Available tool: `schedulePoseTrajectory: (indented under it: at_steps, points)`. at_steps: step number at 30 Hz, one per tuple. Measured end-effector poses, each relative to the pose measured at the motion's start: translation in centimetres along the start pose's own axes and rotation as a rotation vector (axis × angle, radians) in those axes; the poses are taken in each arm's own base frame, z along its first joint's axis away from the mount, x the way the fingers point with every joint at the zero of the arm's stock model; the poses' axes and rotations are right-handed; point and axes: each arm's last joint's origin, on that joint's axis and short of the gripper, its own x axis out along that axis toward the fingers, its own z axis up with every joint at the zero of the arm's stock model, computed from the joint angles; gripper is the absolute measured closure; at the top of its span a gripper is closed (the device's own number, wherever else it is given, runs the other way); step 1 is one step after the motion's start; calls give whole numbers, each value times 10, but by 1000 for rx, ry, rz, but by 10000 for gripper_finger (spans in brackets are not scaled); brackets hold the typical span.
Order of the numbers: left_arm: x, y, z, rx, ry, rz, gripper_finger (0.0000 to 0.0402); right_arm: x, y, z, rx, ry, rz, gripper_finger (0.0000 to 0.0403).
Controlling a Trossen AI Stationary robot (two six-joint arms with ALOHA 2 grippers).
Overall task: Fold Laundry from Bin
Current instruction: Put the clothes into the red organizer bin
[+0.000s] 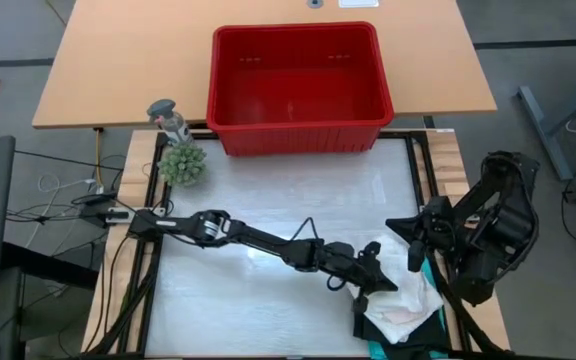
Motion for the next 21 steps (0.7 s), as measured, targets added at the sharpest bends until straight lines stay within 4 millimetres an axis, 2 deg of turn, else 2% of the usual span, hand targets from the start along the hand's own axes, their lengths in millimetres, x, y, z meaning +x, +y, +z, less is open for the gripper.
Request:
schedulePoseTrajectory:
  at_steps: [3, 6, 9, 12, 16, 19, 21]
  points:
    - [12, 1, 1, 55, -48, -5, 401, 0, 0, 0, -3, 0, -1, 380]
    - [14, 3, -10, 73, -115, -10, 401, 0, 0, 0, -2, 2, 1, 383]
    - [16, 5, -32, 56, 7, 2, 401, 0, 1, -1, 6, 3, 6, 380]
    - [16, 3, -41, 98, 90, 20, 401, 0, 1, -1, 6, 3, 5, 378]
    - [16, -2, -42, 124, 117, 96, 401, 1, 1, 0, 8, 2, 3, 381]
    - [18, 0, -54, 111, 79, 85, 401, 1, 2, 0, 20, 2, 6, 380]
    - [21, 2, -69, 100, 72, 71, 401, 1, 2, 0, 25, 9, 7, 379]
